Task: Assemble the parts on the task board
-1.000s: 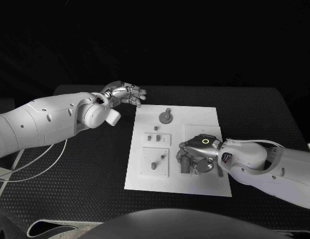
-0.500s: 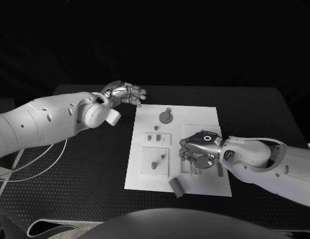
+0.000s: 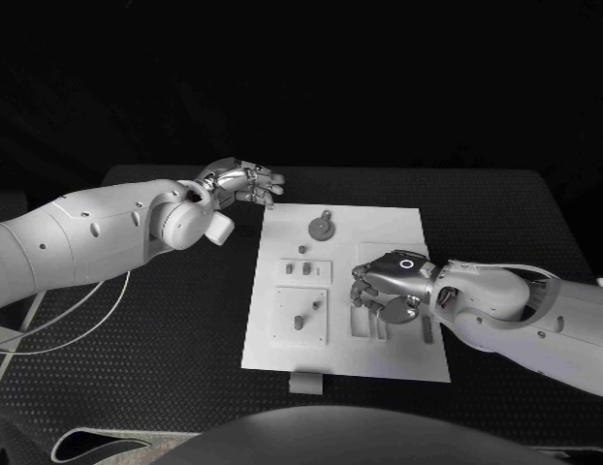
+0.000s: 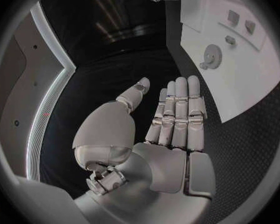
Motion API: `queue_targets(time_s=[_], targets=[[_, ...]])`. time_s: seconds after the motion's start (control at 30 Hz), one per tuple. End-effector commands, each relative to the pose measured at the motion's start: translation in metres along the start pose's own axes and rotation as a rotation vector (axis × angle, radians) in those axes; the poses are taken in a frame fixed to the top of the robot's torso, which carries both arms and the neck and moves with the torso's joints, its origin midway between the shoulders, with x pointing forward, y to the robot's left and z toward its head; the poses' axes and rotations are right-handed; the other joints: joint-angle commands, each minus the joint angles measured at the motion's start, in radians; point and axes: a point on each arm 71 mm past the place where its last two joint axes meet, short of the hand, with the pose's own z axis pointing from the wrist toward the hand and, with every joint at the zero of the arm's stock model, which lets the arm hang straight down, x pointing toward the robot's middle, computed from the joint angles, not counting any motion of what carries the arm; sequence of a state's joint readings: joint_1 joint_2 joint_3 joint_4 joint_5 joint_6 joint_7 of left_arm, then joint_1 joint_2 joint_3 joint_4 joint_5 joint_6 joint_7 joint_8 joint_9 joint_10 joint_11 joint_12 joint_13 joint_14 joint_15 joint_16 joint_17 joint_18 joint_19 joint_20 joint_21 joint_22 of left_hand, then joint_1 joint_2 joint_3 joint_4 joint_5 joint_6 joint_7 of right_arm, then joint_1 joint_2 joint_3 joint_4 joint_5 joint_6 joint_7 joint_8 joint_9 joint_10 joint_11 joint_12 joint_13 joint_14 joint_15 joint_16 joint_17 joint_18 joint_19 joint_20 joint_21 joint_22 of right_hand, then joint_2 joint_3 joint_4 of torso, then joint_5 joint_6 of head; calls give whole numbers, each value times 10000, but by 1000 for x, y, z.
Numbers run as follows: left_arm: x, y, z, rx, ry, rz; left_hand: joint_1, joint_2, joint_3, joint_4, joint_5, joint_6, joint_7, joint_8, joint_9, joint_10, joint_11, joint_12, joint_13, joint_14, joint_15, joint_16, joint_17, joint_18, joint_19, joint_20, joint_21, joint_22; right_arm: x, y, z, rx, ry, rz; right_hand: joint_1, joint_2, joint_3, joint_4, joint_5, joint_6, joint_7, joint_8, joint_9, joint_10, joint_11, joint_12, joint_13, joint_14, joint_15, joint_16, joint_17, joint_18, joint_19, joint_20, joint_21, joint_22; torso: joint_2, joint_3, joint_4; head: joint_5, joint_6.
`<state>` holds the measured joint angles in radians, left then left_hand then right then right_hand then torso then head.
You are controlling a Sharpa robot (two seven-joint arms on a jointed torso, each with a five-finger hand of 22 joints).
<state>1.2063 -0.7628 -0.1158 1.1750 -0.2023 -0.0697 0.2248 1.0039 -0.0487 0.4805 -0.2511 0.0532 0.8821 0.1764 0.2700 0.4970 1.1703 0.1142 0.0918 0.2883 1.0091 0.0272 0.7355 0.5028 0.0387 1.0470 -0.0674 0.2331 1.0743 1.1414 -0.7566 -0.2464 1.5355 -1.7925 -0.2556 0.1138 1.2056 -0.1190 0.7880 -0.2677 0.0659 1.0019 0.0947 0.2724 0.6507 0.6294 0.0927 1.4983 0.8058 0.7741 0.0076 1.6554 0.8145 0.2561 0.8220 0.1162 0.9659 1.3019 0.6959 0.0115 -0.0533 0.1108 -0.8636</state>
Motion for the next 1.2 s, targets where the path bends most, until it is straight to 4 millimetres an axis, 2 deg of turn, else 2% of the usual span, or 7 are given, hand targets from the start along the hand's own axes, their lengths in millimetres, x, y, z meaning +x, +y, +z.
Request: queue_targets(time_s=[0.03,0.07,0.1,0.27,0.6,0.93,1.2], targets=[[2,-1,0,71,161,-88,-103,-9,9,52,27,-90,10,32,-11,-42,36,-42,-12,27,55,-48,15,125,2,7,-55,12,-4,-3,-2,299,-607,704,-35,-151,13,6,24,-230,49,-132,-62,50,-10,45,-15,75,-17,250,13,57,52,1,15,-7,0,-5,4,-17,1],[2,-1,1,74,163,-88,-104,-10,8,51,27,-91,10,31,-11,-42,36,-42,-12,27,55,-48,16,125,2,7,-55,12,-5,-4,-3,347,-742,992,-50,-186,6,19,24,-276,60,-159,-74,51,-10,46,-17,77,-19,250,13,57,57,2,16,-7,1,0,6,-13,5],[3,-1,1,78,165,-88,-104,-11,8,51,27,-92,11,31,-12,-43,36,-42,-12,27,55,-49,16,125,2,7,-55,13,-6,-3,-4,391,-858,1274,-296,-676,-136,208,26,-774,194,-427,-192,94,-13,66,-31,131,-35,262,18,57,142,-3,49,-10,0,1,8,-9,6],[3,-1,1,85,165,-88,-102,-11,8,50,27,-99,13,29,-13,-44,36,-42,-12,27,55,-51,20,126,1,6,-56,14,-10,-1,-7,540,-1103,2446,-684,-1085,-398,488,6,-900,375,-471,-240,201,-63,99,-86,271,-98,259,34,57,264,-81,75,-23,-8,-3,1,0,19],[2,-1,0,77,148,-87,-101,-12,7,49,27,-105,15,29,-15,-44,36,-42,-12,27,55,-55,26,127,0,7,-58,16,-6,24,-8,663,-938,3688,-1933,-1079,-2092,676,-8,-1066,492,-436,-249,216,-184,118,-195,315,-241,250,66,57,279,-196,53,-24,-1,-2,-4,3,47],[5,-2,0,86,218,-104,-101,-21,4,46,27,-106,16,32,-16,-41,35,-39,-12,28,55,-57,32,128,0,7,-59,18,15,48,-4,402,-730,3300,-2294,-1350,-2735,604,-4,-1040,457,-368,-225,201,-252,94,-253,282,-314,225,52,57,250,-266,-32,-75,-35,-36,-90,74,54],[5,-2,0,81,207,-99,-100,-25,2,44,27,-105,16,35,-16,-40,35,-38,-11,30,55,-60,37,128,0,7,-59,20,22,68,5,-72,-673,3396,-2132,-1022,-3005,392,1,-712,309,-99,-64,332,-342,140,-299,372,-403,253,37,57,380,-340,-28,-107,-40,-36,-66,109,13]])
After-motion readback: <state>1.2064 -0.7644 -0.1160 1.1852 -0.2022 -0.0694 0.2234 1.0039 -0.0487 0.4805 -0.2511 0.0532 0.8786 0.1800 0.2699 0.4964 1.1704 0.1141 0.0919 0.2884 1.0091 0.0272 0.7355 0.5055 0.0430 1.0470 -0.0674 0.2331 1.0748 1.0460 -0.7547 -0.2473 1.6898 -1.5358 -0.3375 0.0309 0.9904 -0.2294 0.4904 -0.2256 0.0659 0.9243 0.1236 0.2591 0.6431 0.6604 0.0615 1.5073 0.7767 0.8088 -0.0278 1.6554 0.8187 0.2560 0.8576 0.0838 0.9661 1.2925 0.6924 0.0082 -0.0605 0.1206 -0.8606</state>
